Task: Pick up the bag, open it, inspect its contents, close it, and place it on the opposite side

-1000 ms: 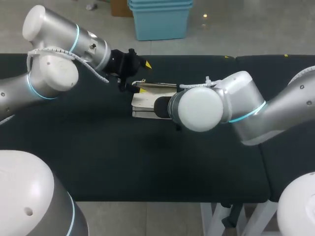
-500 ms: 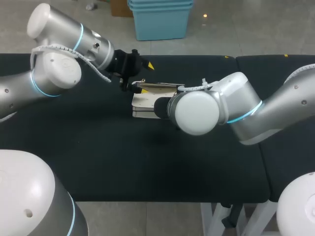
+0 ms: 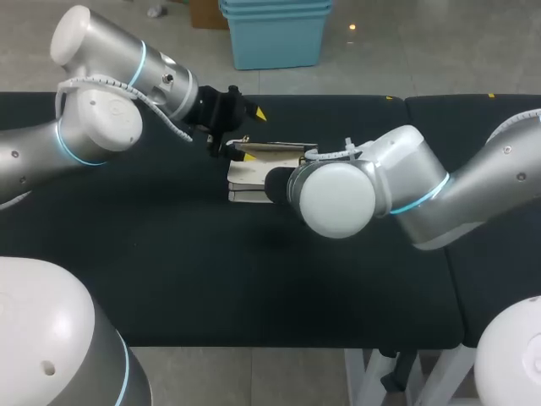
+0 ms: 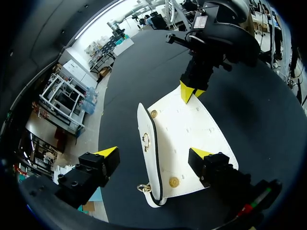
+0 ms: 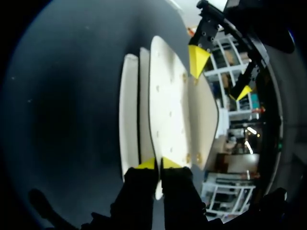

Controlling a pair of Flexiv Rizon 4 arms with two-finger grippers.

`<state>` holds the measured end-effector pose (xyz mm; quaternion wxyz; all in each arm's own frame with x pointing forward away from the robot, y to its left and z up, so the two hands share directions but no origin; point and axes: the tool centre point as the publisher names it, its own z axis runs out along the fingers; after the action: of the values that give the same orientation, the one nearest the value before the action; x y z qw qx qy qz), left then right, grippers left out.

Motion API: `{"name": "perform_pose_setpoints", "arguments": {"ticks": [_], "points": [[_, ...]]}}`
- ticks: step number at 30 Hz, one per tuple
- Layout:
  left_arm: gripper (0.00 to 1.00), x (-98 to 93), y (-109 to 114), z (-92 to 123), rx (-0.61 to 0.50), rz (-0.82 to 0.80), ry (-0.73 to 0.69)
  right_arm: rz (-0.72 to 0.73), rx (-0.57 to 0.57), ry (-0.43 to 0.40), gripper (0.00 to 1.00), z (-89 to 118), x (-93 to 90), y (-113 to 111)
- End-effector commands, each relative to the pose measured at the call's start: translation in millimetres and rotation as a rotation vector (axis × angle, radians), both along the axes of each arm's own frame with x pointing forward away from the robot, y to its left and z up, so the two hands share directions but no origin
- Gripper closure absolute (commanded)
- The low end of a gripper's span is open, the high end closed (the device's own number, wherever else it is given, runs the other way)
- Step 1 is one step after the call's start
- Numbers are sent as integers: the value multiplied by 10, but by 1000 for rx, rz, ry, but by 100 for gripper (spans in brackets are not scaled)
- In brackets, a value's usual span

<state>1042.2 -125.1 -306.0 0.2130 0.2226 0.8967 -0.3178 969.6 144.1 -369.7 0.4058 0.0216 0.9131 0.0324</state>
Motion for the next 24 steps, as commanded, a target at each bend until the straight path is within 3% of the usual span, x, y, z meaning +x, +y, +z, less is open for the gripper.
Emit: {"name": "perform_pose_setpoints", "arguments": {"ticks": [1, 11, 13, 16, 18, 19, 22, 24], "points": [[0, 10, -5, -32, -19, -5, -26, -15, 4, -17, 100, -25, -37, 10], [2, -32, -37, -47, -69, 51, -122, -50, -9, -21, 100, -53, -76, 16], [15, -4, -62, -66, -74, 54, -114, -50, -9, -21, 100, -53, -76, 16], [53, 38, -86, -99, -82, 53, -101, -50, -9, -21, 100, -53, -76, 16], [72, 74, -81, -115, -91, 54, -92, -50, -9, -21, 100, -53, -76, 16], [87, 88, -75, -121, -96, 54, -88, -50, -9, -21, 100, -53, -76, 16], [100, 118, -62, -145, -103, 54, -77, -50, -9, -21, 100, -53, -76, 16], [100, 150, -53, -162, -104, 55, -75, -50, -9, -21, 100, -53, -76, 16]]}}
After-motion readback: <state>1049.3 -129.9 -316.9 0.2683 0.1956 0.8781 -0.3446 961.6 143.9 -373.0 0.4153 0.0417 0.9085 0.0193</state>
